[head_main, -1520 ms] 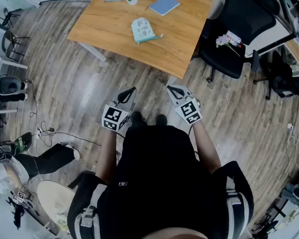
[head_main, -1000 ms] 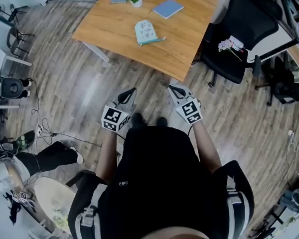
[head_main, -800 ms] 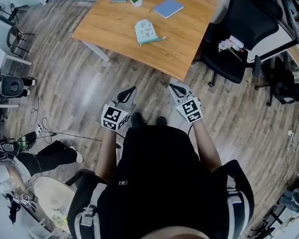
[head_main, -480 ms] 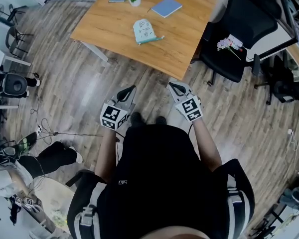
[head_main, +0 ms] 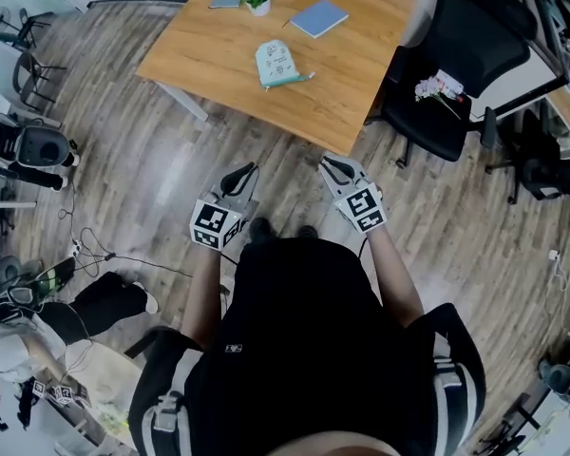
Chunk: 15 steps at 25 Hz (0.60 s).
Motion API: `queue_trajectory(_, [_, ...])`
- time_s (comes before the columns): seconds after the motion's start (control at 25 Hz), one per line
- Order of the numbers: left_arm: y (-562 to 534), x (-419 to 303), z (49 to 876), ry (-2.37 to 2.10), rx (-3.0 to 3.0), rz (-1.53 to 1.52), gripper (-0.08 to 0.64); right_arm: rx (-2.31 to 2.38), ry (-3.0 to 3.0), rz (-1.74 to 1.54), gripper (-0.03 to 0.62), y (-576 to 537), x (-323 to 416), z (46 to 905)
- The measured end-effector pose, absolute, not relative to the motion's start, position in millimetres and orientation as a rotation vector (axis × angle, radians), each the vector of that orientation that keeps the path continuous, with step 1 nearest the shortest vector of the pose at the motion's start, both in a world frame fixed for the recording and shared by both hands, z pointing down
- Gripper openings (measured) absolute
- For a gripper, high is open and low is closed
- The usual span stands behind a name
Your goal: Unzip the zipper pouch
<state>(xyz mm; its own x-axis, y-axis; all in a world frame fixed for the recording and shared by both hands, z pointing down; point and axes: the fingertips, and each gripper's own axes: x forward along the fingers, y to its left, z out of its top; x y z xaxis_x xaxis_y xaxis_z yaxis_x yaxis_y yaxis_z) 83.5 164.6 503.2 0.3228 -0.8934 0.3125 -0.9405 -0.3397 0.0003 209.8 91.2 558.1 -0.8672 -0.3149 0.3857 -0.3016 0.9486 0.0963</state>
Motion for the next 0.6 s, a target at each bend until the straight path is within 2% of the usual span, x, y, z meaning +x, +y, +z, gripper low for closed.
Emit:
queue_trajectory(0.16, [165,83,504,-1.712,2.391,0.367,0.063,0.438,-2.699,-0.038,0.089,91,211,563])
queue_trajectory(0.44, [163,76,507,-1.738,2.369,0.369,0.133,0.434,-2.702,-0.01,0.203,88,209,566])
queue_trajectory(0.6, [162,76,509,-1.741,2.361,0.371,0.154,0.426,-2.713,0.011,0.216,86,207,569])
